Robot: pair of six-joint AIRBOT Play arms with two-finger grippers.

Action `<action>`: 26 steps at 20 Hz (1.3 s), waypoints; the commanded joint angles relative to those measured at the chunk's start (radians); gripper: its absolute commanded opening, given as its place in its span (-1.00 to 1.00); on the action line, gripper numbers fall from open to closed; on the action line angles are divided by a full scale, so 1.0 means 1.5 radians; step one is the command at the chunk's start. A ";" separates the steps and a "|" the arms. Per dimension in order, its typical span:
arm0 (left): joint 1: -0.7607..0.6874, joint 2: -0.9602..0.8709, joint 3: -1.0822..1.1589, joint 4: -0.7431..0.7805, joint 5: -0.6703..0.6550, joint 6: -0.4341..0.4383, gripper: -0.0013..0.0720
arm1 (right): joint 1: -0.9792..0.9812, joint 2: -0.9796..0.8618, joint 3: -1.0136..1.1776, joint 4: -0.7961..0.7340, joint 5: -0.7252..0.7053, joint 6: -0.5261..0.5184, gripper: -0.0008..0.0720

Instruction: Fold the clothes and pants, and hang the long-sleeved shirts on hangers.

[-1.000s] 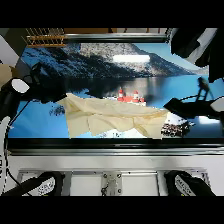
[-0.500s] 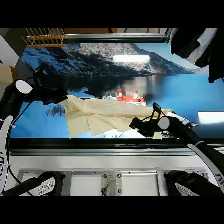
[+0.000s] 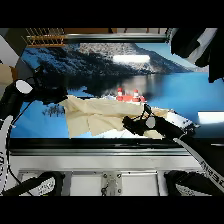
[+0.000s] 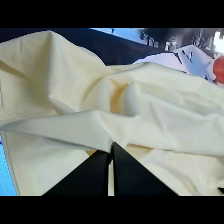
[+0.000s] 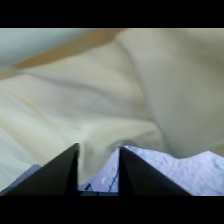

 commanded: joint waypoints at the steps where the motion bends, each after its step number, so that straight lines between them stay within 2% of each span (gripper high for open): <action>1: -0.001 0.000 0.000 0.001 0.001 0.000 -0.95 | 0.009 -0.011 0.018 0.013 -0.030 -0.033 -0.87; 2: -0.001 0.000 0.000 0.001 0.001 0.000 -0.95 | 0.009 -0.009 0.026 0.012 -0.029 -0.066 -0.94; 4: 0.001 0.004 0.007 0.001 -0.001 0.002 -0.95 | -0.003 0.011 0.055 0.002 -0.008 -0.150 -0.95; 8: 0.029 0.084 0.119 -0.001 -0.003 0.002 -0.95 | -0.108 0.129 0.204 -0.096 0.169 -0.301 -0.94; 10: 0.035 0.152 0.198 -0.001 -0.003 0.002 -0.95 | -0.168 0.200 0.307 -0.108 0.235 -0.363 -0.95; 14: 0.015 0.297 0.313 0.001 -0.002 0.002 -0.95 | -0.262 0.327 0.493 -0.108 0.250 -0.393 -0.95; 17: 0.004 0.390 0.356 0.001 0.000 0.002 -0.95 | -0.316 0.397 0.568 -0.108 0.248 -0.393 -0.95; 20: 0.005 0.467 0.365 0.000 0.004 0.001 -0.95 | -0.355 0.462 0.584 -0.108 0.217 -0.392 -0.95; 26: 0.005 0.575 0.289 -0.001 0.058 -0.064 -0.95 | -0.373 0.518 0.584 -0.108 0.205 -0.384 -0.95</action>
